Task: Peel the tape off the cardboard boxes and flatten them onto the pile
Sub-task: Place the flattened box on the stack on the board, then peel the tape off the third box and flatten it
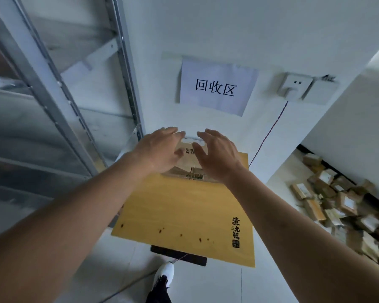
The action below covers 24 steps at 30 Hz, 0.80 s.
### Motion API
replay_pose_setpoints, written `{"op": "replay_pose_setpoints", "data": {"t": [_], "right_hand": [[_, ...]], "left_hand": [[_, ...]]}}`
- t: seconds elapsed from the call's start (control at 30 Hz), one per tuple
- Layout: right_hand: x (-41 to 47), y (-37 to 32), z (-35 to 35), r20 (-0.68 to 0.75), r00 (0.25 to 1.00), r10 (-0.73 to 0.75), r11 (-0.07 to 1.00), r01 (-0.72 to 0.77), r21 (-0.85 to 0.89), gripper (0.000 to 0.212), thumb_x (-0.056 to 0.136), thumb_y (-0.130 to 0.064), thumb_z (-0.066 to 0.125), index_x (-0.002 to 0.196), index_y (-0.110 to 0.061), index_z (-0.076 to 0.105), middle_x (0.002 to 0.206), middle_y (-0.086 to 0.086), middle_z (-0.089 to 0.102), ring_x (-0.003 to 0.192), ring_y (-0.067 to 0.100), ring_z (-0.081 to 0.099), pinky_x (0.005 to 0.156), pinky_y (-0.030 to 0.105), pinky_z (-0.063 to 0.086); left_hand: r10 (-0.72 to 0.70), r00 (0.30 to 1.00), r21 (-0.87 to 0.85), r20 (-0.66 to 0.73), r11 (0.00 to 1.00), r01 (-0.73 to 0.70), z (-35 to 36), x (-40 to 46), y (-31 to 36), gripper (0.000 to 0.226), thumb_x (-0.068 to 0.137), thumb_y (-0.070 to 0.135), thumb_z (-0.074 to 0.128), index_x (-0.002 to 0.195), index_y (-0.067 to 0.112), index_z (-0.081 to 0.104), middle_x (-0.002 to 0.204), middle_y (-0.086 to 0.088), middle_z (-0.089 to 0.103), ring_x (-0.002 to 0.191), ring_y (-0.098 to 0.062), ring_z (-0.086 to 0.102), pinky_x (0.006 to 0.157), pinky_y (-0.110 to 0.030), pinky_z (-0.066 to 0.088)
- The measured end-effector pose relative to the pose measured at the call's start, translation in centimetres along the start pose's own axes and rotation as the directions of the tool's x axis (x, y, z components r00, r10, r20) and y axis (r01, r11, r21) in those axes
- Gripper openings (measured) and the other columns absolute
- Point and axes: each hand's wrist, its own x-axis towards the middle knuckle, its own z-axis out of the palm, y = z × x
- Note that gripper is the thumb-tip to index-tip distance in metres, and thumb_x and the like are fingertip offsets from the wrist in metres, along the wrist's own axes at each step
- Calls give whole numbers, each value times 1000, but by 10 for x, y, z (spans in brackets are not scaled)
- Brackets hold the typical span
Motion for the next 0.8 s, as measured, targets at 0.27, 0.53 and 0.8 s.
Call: {"op": "replay_pose_setpoints", "data": {"t": [0.27, 0.53, 0.8], "right_hand": [[-55, -76, -46, -39, 982, -185, 982, 183, -38, 55, 108, -47, 41, 155, -20, 44, 161, 6, 42, 150, 22, 37, 121, 39, 29], [-76, -174, -62, -72, 940, -333, 943, 330, -53, 54, 108, -49, 41, 154, -21, 45, 157, 4, 48, 144, 25, 44, 118, 42, 36], [-67, -301, -48, -99, 899, -426, 905, 422, -61, 54, 107, -52, 42, 152, -23, 47, 156, 4, 50, 142, 26, 48, 118, 46, 39]], "left_hand": [[-120, 986, 18, -119, 992, 123, -66, -97, 2, 62, 107, 47, 47, 161, 22, 32, 168, -2, 31, 152, -26, 34, 120, -50, 35], [-207, 955, 24, -211, 976, 217, -126, -182, -37, 57, 106, 47, 47, 156, 21, 42, 158, -2, 46, 144, -25, 46, 116, -47, 40], [-252, 924, 56, -288, 959, 279, -182, -256, -131, 58, 105, 50, 49, 156, 23, 43, 159, -3, 46, 145, -27, 45, 115, -47, 38]]}}
